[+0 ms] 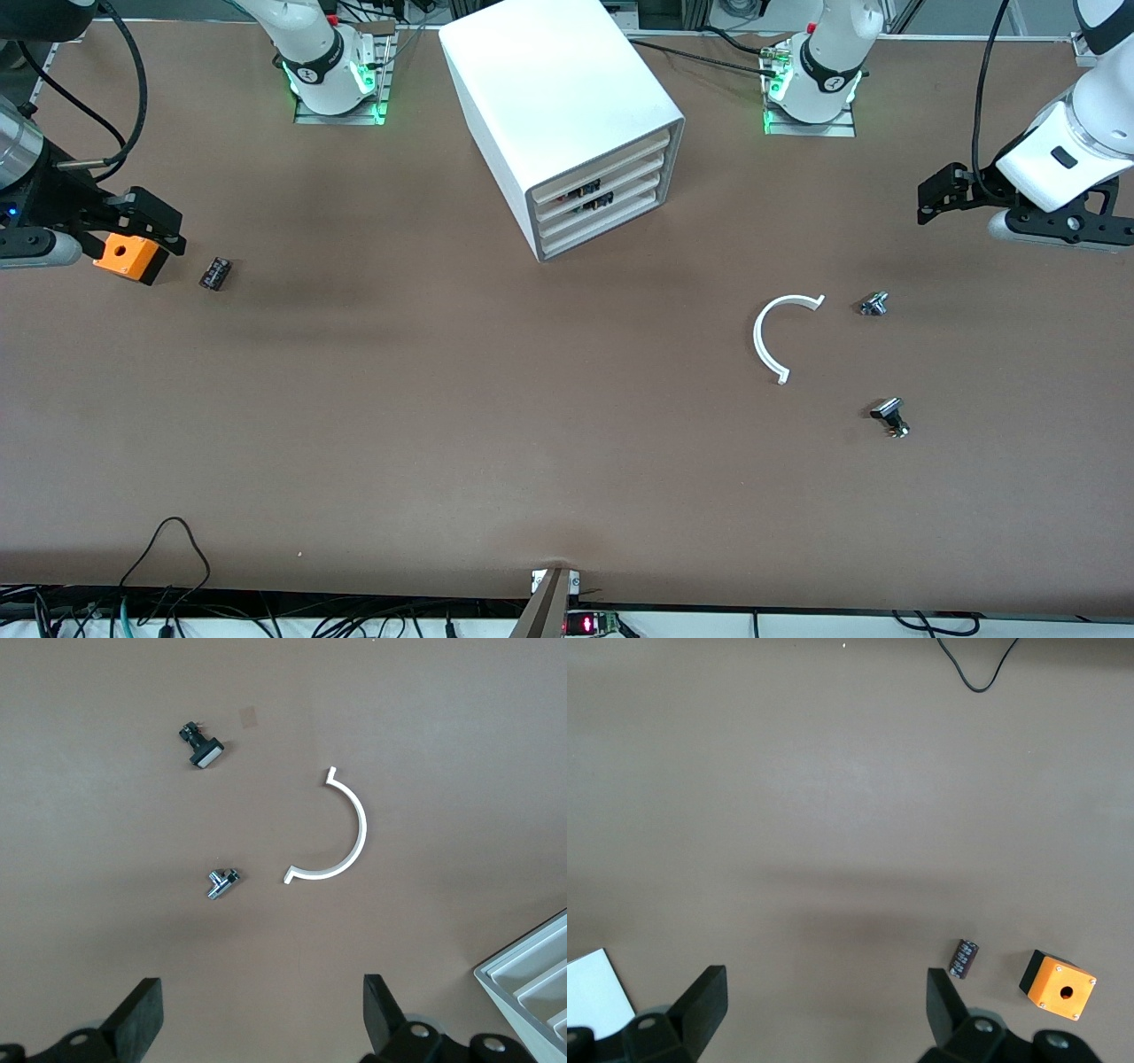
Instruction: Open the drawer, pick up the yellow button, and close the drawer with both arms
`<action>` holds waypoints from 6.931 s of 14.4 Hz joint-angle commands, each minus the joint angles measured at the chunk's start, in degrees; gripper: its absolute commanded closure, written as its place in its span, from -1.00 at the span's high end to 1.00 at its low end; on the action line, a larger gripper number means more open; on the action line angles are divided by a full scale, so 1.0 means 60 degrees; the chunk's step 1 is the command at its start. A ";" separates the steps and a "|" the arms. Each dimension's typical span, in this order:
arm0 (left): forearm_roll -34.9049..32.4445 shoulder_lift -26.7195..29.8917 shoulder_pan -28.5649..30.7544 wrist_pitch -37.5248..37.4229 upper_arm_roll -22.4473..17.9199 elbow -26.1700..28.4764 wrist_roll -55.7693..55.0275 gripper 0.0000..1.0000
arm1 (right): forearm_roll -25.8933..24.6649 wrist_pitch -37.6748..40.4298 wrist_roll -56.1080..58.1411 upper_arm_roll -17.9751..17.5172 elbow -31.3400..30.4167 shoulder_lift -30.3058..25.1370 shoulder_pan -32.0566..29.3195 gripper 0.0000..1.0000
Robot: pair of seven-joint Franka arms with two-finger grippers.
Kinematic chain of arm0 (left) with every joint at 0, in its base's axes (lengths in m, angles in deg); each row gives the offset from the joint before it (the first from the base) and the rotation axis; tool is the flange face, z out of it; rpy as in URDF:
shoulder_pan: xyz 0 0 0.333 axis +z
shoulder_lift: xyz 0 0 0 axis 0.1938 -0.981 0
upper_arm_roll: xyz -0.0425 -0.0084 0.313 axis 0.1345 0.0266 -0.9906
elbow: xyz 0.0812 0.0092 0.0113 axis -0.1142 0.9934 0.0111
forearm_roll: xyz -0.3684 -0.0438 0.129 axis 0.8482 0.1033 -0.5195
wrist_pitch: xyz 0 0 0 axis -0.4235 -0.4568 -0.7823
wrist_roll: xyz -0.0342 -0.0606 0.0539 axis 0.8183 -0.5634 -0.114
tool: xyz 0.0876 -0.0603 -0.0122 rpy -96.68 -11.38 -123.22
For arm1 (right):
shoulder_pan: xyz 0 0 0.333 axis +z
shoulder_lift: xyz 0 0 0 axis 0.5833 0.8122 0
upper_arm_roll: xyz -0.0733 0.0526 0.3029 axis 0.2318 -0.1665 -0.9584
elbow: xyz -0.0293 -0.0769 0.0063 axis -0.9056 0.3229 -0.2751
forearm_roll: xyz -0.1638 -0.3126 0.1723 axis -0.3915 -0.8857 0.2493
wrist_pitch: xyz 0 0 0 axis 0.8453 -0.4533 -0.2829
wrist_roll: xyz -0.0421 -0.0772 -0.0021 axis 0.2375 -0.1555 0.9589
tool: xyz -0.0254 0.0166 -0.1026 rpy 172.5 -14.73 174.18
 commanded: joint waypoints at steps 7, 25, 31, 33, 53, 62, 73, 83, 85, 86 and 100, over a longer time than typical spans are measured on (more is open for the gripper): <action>0.0178 0.0002 0.0010 -0.0351 -0.0005 -0.0258 -0.0080 0.99 | -0.0172 0.0509 -0.0014 -0.0002 -0.0386 0.0122 -0.0087 0.99; 0.6413 -0.2019 -0.0166 -0.1628 0.0873 0.0750 0.2286 0.85 | 0.0401 -0.0190 -0.1300 0.0072 -0.0215 0.3375 0.0189 0.99; 0.9216 -0.2137 -0.0151 0.0832 0.1619 0.3299 0.5453 0.88 | 0.0546 -0.0118 -0.4682 0.0057 0.0764 0.4223 0.0864 0.99; 0.9783 -0.2006 -0.0093 0.1128 0.1971 0.3986 0.6258 0.85 | 0.0882 -0.0044 -0.4876 0.0057 0.0884 0.4342 0.1084 0.99; 1.1692 -0.1902 -0.0108 0.2359 0.3950 0.5792 0.8401 -1.00 | 0.2788 -0.0952 -0.8611 -0.0104 0.2524 0.4971 0.2315 0.95; 0.9103 -0.3409 0.1326 0.2271 0.3818 0.3759 0.8342 -1.00 | 0.3580 -0.1405 -1.0116 -0.0587 0.3403 0.5309 0.2518 0.96; 0.7912 -0.4452 0.2148 0.2125 0.3804 0.2217 0.8211 1.00 | 0.2118 -0.2402 -1.5242 -0.0514 0.3961 0.5323 0.5286 0.97; 0.4709 -0.4437 0.2325 -0.1008 0.3789 -0.1104 0.3205 1.00 | 0.1224 -0.2871 -1.8791 -0.0499 0.4107 0.5879 0.7176 0.98; 0.3772 -0.4437 0.2266 -0.1419 0.3804 -0.1691 0.2559 1.00 | 0.0928 -0.2828 -1.9041 -0.0499 0.4107 0.6084 0.7470 0.98; 0.3230 -0.4437 0.2266 -0.1493 0.3847 -0.1969 0.2455 1.00 | 0.0928 -0.2871 -1.9245 -0.0514 0.4107 0.6201 0.7558 0.98; -0.1404 -0.5081 0.1475 -0.1319 0.3789 -0.4638 0.1170 1.00 | 0.1441 -0.2594 -1.9379 -0.0631 0.4282 0.6306 0.7604 -1.00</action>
